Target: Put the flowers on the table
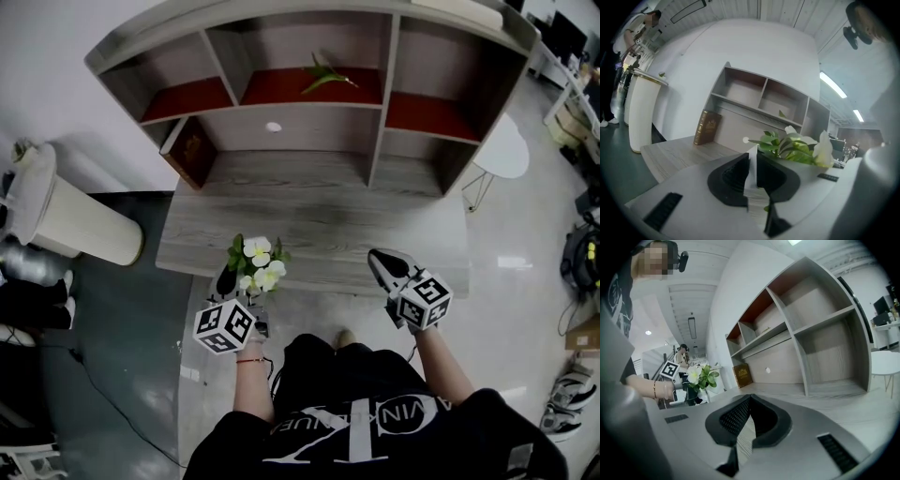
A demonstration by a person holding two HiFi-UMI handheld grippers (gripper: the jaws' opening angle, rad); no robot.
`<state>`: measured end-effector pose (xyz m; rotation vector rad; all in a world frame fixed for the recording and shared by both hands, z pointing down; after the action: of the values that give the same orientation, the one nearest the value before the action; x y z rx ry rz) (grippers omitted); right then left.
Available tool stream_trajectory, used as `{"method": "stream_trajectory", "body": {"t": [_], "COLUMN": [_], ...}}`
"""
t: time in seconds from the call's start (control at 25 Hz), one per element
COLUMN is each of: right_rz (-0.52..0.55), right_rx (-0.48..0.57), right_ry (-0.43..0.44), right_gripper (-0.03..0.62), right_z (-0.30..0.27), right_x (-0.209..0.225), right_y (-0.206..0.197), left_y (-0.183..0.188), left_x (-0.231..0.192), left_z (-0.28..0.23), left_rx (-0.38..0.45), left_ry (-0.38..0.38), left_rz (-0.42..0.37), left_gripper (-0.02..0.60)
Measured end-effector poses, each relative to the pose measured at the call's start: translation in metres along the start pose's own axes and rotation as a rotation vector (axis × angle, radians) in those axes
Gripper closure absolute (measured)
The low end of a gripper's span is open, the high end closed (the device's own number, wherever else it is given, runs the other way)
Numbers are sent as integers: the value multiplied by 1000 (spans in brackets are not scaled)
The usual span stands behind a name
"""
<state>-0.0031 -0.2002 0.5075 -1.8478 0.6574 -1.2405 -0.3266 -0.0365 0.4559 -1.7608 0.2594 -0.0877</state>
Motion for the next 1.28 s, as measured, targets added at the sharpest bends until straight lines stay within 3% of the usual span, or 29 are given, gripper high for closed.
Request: {"method": "stream_trajectory", "body": {"t": [0.4, 0.88, 1.28], "right_rz": [-62, -127, -172], "right_rx": [1, 48, 64], "right_ry": [-86, -221, -284], "right_gripper": [583, 583, 583], "right_z": [-7, -44, -66], "right_x": [20, 34, 40], "right_y": [-5, 10, 11], "left_y": [-9, 1, -20], "left_x": [1, -3, 0], "left_z": [-59, -171, -232], "left_rx": [-78, -160, -265], "left_ry": [-100, -297, -369], "left_rz": [0, -38, -37], "left_gripper": [529, 529, 529]}}
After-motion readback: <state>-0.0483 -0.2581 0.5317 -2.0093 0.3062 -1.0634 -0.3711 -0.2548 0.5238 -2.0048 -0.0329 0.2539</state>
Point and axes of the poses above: the fingertips, and each gripper's own axes: z backward along the fingers, x to its right, y out of its top, the point moved 9 cm from there along z, backward along the fingers, and after that the axes turned 13 degrees about -z, right-handed, at the moved point
